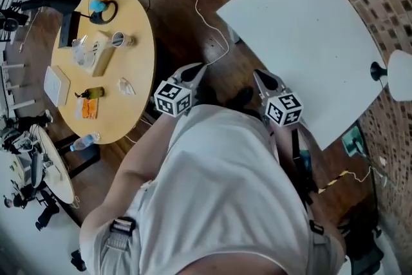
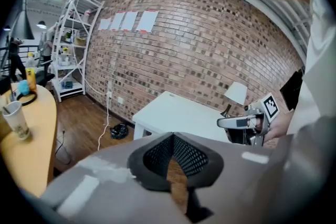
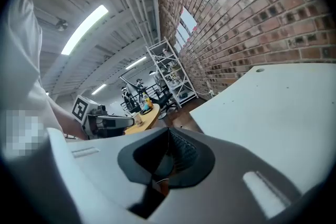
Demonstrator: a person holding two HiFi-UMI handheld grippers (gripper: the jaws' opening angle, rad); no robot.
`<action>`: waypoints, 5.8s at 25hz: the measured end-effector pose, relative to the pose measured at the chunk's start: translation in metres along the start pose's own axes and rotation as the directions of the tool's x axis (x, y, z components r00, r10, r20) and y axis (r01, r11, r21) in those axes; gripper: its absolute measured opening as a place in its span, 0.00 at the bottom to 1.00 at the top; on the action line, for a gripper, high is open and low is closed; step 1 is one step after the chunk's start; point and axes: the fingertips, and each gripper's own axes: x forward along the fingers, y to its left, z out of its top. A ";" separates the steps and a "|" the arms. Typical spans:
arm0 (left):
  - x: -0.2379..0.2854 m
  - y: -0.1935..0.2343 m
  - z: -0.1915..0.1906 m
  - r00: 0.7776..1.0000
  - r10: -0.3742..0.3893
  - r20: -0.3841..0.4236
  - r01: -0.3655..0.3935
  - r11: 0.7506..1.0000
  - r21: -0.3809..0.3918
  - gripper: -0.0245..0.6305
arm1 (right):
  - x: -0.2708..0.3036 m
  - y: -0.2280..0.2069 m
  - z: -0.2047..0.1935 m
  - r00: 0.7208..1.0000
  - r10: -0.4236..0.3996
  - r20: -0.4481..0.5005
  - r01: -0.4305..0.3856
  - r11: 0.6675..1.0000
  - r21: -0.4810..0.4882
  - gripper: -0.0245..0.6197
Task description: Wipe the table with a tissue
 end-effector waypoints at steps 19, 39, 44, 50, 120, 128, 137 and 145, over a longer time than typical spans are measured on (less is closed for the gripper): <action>-0.226 0.213 -0.117 0.797 0.603 -0.031 -0.579 0.747 -0.326 0.04 | 0.162 0.115 0.032 0.936 0.242 -0.255 -0.282 0.951 -0.129 0.05; -0.290 0.306 -0.191 0.696 0.683 -0.224 -0.716 0.683 -0.143 0.39 | 0.254 0.273 -0.024 0.795 0.399 -0.457 -0.520 0.836 -0.176 0.05; -0.268 0.306 -0.179 0.717 0.647 -0.259 -0.537 0.750 0.386 0.47 | 0.249 0.255 -0.018 0.831 0.336 -0.443 -0.446 0.878 -0.171 0.05; -0.257 0.321 -0.206 0.753 0.522 -0.400 -0.377 0.841 0.389 0.40 | 0.249 0.241 -0.010 0.872 0.282 -0.400 -0.366 0.919 -0.150 0.05; 0.172 -0.024 0.050 0.928 -0.255 -0.273 0.325 0.912 0.250 0.17 | -0.107 -0.105 0.017 0.885 -0.448 0.131 0.412 0.882 0.230 0.05; 0.232 0.027 0.074 0.915 -0.246 -0.318 0.336 0.904 0.266 0.17 | -0.081 -0.133 0.052 0.856 -0.497 0.142 0.440 0.846 0.302 0.05; 0.298 0.060 0.082 0.877 -0.222 -0.426 0.398 0.832 0.386 0.17 | -0.070 -0.157 0.064 0.779 -0.611 0.137 0.526 0.757 0.388 0.05; 0.321 0.063 0.068 0.813 -0.228 -0.536 0.485 0.775 0.405 0.17 | -0.079 -0.158 0.062 0.710 -0.693 0.123 0.578 0.674 0.460 0.05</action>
